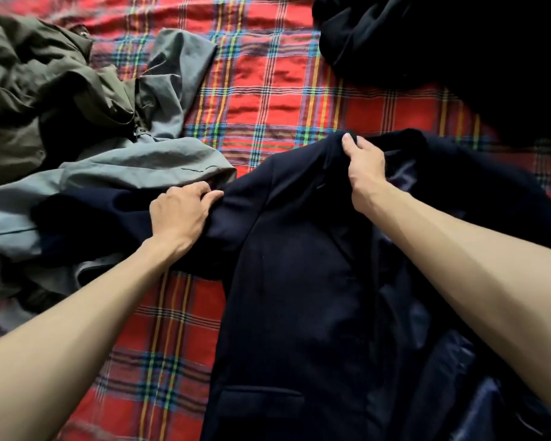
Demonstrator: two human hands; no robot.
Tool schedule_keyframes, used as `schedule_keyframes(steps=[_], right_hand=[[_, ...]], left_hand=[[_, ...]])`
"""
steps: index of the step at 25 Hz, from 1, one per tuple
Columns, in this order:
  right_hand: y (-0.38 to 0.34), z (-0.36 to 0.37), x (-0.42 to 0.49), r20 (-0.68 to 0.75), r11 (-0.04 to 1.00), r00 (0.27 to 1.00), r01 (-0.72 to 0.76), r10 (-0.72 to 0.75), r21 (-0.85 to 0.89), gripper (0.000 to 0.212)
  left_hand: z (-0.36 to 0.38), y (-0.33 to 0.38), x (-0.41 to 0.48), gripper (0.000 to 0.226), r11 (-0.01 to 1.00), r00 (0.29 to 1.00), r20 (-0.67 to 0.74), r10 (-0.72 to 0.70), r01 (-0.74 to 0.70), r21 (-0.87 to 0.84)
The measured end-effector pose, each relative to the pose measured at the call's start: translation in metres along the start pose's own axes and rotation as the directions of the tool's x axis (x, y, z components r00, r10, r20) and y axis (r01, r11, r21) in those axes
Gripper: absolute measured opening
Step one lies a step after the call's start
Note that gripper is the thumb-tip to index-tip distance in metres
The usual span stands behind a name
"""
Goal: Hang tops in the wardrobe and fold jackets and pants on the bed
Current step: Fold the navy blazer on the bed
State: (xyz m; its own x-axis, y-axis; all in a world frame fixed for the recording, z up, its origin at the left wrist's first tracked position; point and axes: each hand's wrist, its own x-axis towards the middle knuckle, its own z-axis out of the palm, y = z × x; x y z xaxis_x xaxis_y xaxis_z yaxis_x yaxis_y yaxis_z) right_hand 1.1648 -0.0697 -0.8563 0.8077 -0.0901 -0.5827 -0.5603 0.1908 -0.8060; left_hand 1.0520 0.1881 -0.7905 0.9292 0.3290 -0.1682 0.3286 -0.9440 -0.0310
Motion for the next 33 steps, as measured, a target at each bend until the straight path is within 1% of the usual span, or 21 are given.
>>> schedule_keyframes(steps=[3, 5, 7, 8, 10, 12, 14, 15, 16, 17, 19, 21, 22, 23, 24, 25, 26, 27, 29, 31, 33], right_hand=[[-0.001, 0.002, -0.002, -0.030, 0.991, 0.999, -0.015, 0.019, 0.132, 0.021], [0.000, 0.000, 0.001, -0.037, 0.994, 0.999, 0.043, -0.040, 0.101, 0.020], [0.000, -0.008, 0.001, 0.003, 0.980, 0.989, 0.148, -0.149, -0.129, 0.020], [-0.001, -0.012, -0.006, 0.032, 0.916, 0.972, 0.232, -0.235, -0.328, 0.027], [0.005, -0.025, -0.035, 0.118, 0.614, 0.861, 0.443, -0.495, -0.653, 0.043], [0.029, -0.048, -0.083, 0.348, 0.273, 0.687, 0.624, -0.638, -0.732, 0.047], [0.072, -0.085, -0.127, 0.607, 0.004, 0.645, 0.687, -0.464, -0.726, 0.048], [0.091, -0.104, -0.146, 0.643, -0.085, 0.677, 0.662, -0.357, -0.744, 0.051], [0.105, -0.122, -0.163, 0.617, -0.092, 0.722, 0.623, -0.313, -0.776, 0.053], [0.114, -0.135, -0.179, 0.558, -0.022, 0.762, 0.585, -0.328, -0.811, 0.052], [0.117, -0.154, -0.218, 0.412, 0.193, 0.827, 0.508, -0.382, -0.840, 0.048], [0.126, -0.177, -0.270, 0.300, 0.276, 0.878, 0.414, -0.373, -0.867, 0.046], [0.139, -0.191, -0.299, 0.241, 0.299, 0.906, 0.350, -0.347, -0.888, 0.043], [0.154, -0.204, -0.327, 0.159, 0.341, 0.933, 0.272, -0.324, -0.900, 0.037], [0.170, -0.215, -0.353, 0.057, 0.418, 0.954, 0.182, -0.294, -0.890, 0.027], [0.185, -0.222, -0.380, -0.063, 0.512, 0.968, 0.072, -0.242, -0.856, 0.019], [0.198, -0.226, -0.408, -0.197, 0.606, 0.966, -0.059, -0.165, -0.793, 0.015], [0.212, -0.226, -0.426, -0.341, 0.688, 0.938, -0.204, -0.068, -0.696, 0.013], [0.237, -0.218, -0.461, -0.578, 0.791, 0.792, -0.476, 0.196, -0.384, 0.009], [0.257, -0.205, -0.477, -0.565, 0.813, 0.678, -0.581, 0.470, -0.020, 0.022], [0.267, -0.194, -0.478, -0.486, 0.816, 0.663, -0.529, 0.570, 0.234, 0.017]], left_hand=[[0.009, 0.014, -0.012, 0.038, 0.995, 0.990, -0.103, -0.097, 0.096, -0.020], [0.015, 0.019, -0.015, 0.031, 0.990, 0.974, -0.182, -0.136, 0.127, -0.059], [0.018, 0.017, -0.019, 0.024, 0.995, 0.963, -0.254, -0.095, 0.099, 0.002], [0.018, 0.020, -0.024, 0.029, 1.000, 0.947, -0.321, -0.021, 0.026, 0.010], [0.021, 0.040, -0.049, 0.043, 0.959, 0.892, -0.381, 0.243, -0.279, -0.041], [0.044, 0.062, -0.095, 0.061, 0.843, 0.831, -0.170, 0.530, -0.538, -0.004], [0.073, 0.068, -0.125, 0.077, 0.790, 0.800, 0.171, 0.576, -0.598, 0.138], [0.084, 0.068, -0.130, 0.079, 0.793, 0.806, 0.274, 0.525, -0.580, 0.185], [0.087, 0.069, -0.130, 0.079, 0.809, 0.812, 0.317, 0.490, -0.559, 0.181], [0.085, 0.069, -0.130, 0.078, 0.825, 0.827, 0.305, 0.472, -0.537, 0.178], [0.071, 0.064, -0.144, 0.067, 0.898, 0.892, 0.124, 0.436, -0.440, 0.012], [0.067, 0.045, -0.186, 0.058, 0.934, 0.982, -0.069, 0.178, -0.190, -0.301], [0.068, 0.029, -0.219, 0.057, 0.904, 0.999, -0.030, -0.012, -0.002, -0.428], [0.067, 0.017, -0.251, 0.057, 0.830, 0.978, 0.101, -0.184, 0.209, -0.518], [0.066, 0.005, -0.282, 0.057, 0.727, 0.912, 0.281, -0.300, 0.409, -0.551], [0.067, -0.008, -0.309, 0.054, 0.639, 0.827, 0.451, -0.336, 0.552, -0.536], [0.068, -0.020, -0.334, 0.050, 0.618, 0.774, 0.553, -0.307, 0.604, -0.503], [0.071, -0.031, -0.349, 0.045, 0.625, 0.754, 0.602, -0.262, 0.608, -0.490], [0.074, -0.054, -0.369, 0.041, 0.630, 0.752, 0.634, -0.180, 0.583, -0.513], [0.080, -0.071, -0.379, 0.039, 0.596, 0.736, 0.662, -0.141, 0.597, -0.536], [0.080, -0.077, -0.388, 0.032, 0.599, 0.741, 0.662, -0.111, 0.582, -0.551]])
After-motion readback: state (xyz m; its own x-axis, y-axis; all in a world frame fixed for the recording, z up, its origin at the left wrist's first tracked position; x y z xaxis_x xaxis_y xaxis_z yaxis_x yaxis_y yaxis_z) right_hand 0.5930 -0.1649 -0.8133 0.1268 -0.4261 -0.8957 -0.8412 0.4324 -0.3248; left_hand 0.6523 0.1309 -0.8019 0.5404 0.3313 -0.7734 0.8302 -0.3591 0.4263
